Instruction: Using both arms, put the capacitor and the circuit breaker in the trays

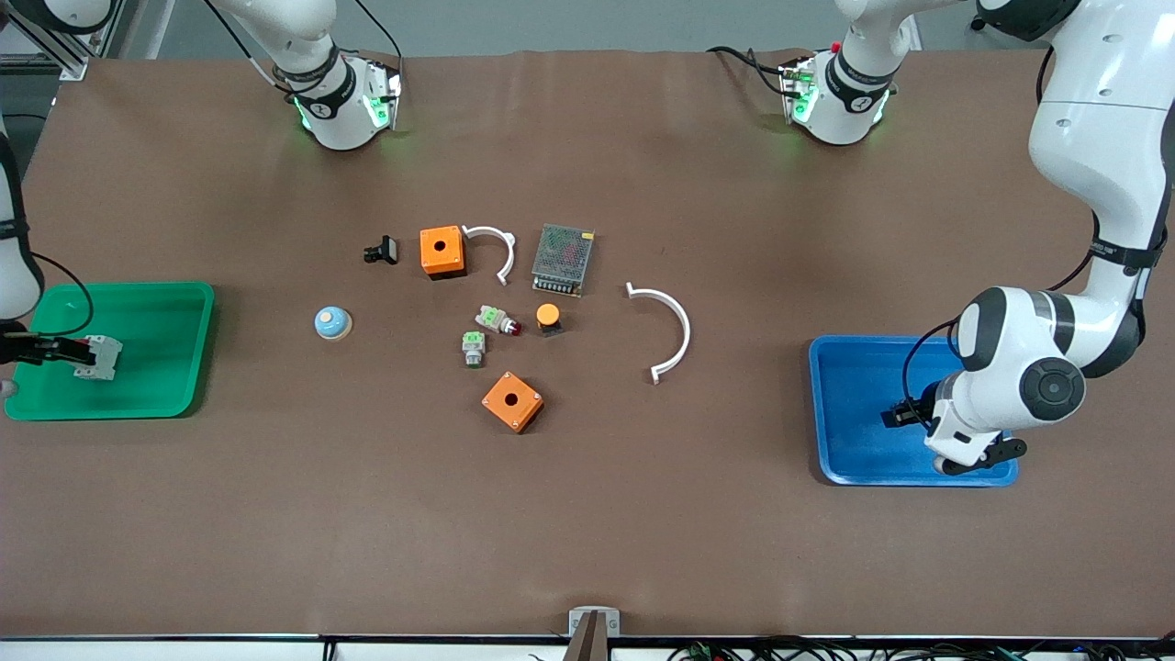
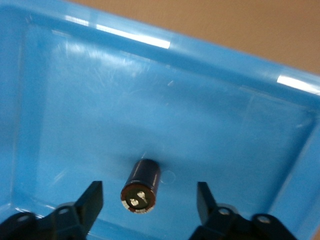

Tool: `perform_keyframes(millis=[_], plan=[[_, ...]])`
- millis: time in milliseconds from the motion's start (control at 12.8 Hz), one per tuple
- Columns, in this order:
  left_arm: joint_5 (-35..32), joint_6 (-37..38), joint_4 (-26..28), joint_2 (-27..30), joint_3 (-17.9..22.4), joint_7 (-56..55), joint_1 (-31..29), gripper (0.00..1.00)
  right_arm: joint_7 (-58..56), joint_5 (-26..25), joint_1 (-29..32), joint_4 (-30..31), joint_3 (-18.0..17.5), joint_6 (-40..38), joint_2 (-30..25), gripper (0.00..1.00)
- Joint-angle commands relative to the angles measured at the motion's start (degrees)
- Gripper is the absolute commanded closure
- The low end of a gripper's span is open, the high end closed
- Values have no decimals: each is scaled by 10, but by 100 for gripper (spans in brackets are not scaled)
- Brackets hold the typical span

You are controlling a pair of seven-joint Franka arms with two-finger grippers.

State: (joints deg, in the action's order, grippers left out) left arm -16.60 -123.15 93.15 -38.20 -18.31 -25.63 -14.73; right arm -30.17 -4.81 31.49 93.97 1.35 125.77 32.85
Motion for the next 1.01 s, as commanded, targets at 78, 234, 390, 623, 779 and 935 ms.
perform_keyframes(millis=[78,234,390,623,779,935], plan=[[17,49,5,92,-23,8,-5,0,23,-4,-41,8,-5,-162,-143,2],[17,84,4,155,-35,8,-3,0,108,-4,-93,9,-4,-249,-205,2],[17,126,-4,204,-51,8,-5,0,177,-3,-148,14,-5,-307,-248,2],[18,243,-53,249,-78,20,-4,0,247,19,-215,17,-5,-339,-277,2],[31,307,-104,256,-88,47,-4,0,269,50,-241,39,-5,-342,-304,1],[69,345,-137,259,-87,70,-6,0,310,53,-275,39,-5,-343,-310,1]])
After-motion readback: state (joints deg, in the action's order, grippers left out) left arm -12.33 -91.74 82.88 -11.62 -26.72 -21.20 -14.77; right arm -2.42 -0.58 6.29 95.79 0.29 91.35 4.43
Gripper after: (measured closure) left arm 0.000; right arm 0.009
